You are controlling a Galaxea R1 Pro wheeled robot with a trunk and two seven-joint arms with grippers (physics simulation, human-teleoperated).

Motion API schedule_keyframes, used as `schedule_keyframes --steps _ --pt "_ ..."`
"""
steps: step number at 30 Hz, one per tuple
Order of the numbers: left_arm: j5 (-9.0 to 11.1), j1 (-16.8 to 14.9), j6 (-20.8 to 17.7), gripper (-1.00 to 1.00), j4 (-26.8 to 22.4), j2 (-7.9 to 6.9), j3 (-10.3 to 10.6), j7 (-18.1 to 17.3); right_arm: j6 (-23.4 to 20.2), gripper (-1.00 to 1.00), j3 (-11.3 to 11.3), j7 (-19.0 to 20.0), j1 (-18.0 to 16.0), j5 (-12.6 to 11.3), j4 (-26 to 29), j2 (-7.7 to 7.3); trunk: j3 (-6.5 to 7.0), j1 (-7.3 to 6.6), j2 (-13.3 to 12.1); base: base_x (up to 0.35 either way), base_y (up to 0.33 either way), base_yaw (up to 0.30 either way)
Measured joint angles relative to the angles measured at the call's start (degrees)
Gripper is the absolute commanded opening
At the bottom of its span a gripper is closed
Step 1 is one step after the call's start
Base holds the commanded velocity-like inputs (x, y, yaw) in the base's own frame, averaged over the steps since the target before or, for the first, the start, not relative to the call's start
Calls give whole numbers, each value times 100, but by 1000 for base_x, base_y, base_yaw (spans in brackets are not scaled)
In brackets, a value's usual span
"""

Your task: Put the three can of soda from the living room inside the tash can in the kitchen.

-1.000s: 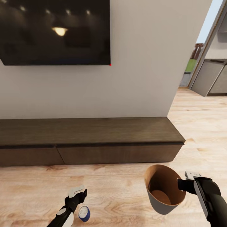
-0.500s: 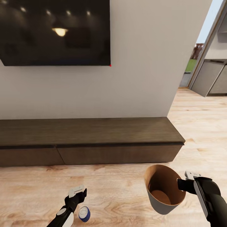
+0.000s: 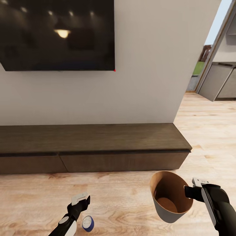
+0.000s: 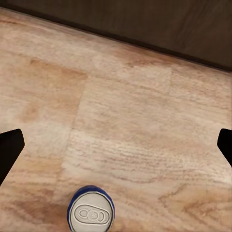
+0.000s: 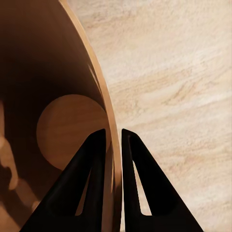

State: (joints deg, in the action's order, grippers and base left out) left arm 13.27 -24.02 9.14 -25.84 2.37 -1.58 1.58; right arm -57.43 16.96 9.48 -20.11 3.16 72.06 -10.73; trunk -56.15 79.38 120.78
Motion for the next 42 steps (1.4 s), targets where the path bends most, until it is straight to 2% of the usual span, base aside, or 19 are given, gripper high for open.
schedule_keyframes --steps 11,32,42 --pt "0 2 9 100 0 0 0 0 0 -100 0 2 0 -8 0 0 -5 0 0 0 0 0" --pt "0 2 9 100 0 0 0 0 -1 -100 0 1 1 -12 -1 9 -528 461 841 0 0 0" --pt "0 2 10 100 0 0 0 0 -1 -100 0 5 1 -17 -1 9 -598 483 881 0 0 0"
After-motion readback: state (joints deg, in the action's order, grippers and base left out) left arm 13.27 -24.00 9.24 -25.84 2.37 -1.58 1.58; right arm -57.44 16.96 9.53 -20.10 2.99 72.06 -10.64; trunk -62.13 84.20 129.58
